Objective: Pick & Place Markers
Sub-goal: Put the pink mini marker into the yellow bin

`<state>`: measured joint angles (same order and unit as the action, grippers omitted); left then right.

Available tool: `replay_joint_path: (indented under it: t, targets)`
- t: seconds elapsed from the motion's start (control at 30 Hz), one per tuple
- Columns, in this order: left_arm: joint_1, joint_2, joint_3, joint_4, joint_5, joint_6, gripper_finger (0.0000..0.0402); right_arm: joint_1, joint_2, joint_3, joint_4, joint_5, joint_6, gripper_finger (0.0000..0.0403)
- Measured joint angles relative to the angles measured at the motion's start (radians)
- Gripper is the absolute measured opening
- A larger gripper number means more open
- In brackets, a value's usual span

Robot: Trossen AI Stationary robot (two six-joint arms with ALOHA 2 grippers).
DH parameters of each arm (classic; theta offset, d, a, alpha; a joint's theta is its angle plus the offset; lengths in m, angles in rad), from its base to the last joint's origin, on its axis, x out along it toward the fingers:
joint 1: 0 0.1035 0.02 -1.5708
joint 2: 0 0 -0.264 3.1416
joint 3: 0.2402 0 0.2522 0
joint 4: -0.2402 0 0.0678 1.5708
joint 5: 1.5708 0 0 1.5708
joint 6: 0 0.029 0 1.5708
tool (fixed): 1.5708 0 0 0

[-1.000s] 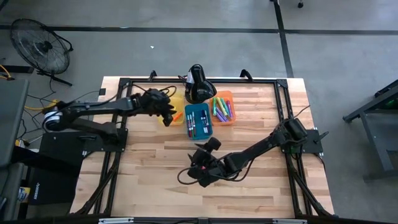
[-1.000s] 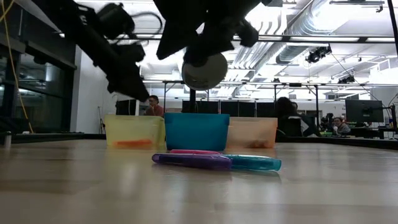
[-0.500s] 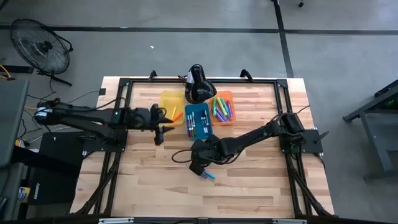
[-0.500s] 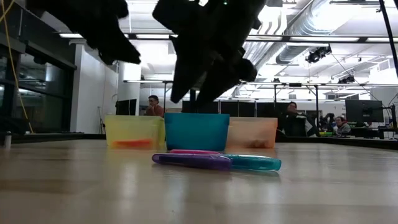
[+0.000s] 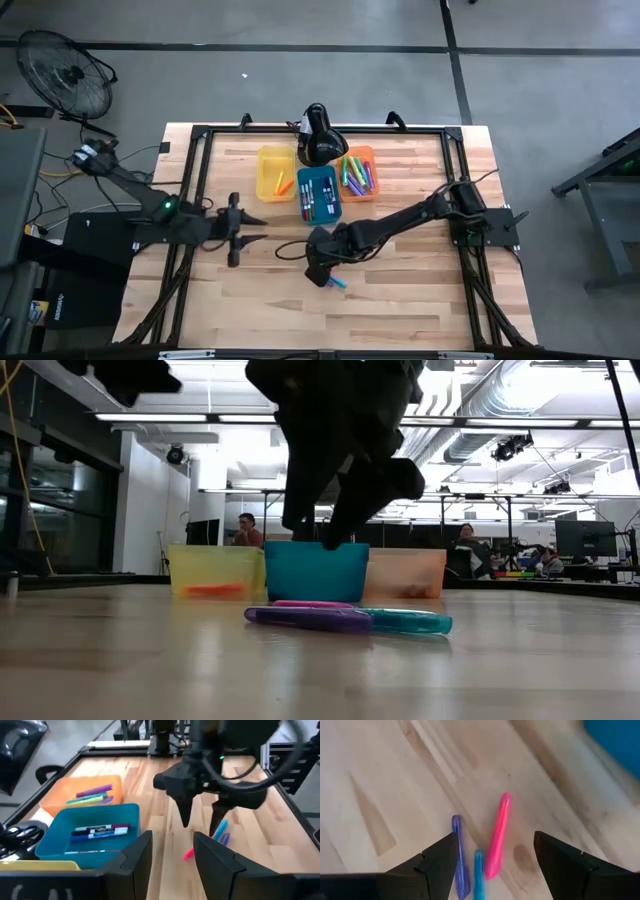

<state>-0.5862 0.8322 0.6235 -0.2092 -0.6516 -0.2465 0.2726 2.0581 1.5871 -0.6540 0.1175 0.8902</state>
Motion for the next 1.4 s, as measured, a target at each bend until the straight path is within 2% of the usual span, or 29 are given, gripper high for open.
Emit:
replay_joint_path:
  t: [0.23, 0.5, 0.67, 0.8, 1.3, 1.4]
  targets:
    - [-0.198, 0.003, 0.000, 0.003, -0.176, -0.057, 0.0140, 0.001, 0.061, 0.074, -0.009, -0.037, -0.023, 0.0247]
    - [-0.368, 0.003, -0.001, -0.004, -0.352, -0.105, 0.0140, -0.007, 0.193, 0.277, -0.303, -0.015, -0.001, 0.0247]
    - [-0.437, 0.003, -0.033, -0.004, -0.426, -0.152, 0.0140, -0.017, 0.269, 0.364, -0.336, -0.031, -0.012, 0.0247]
    - [-0.468, 0.003, -0.070, -0.003, -0.464, -0.210, 0.0140, -0.027, 0.312, 0.395, -0.347, -0.072, -0.004, 0.0247]
    - [-0.476, 0.003, -0.149, 0.006, -0.469, -0.335, 0.0140, -0.030, 0.336, 0.398, -0.380, -0.061, 0.011, 0.0247]
    - [-0.476, 0.003, -0.150, 0.006, -0.469, -0.338, 0.0140, -0.030, 0.336, 0.398, -0.389, -0.061, 0.011, 0.0234]
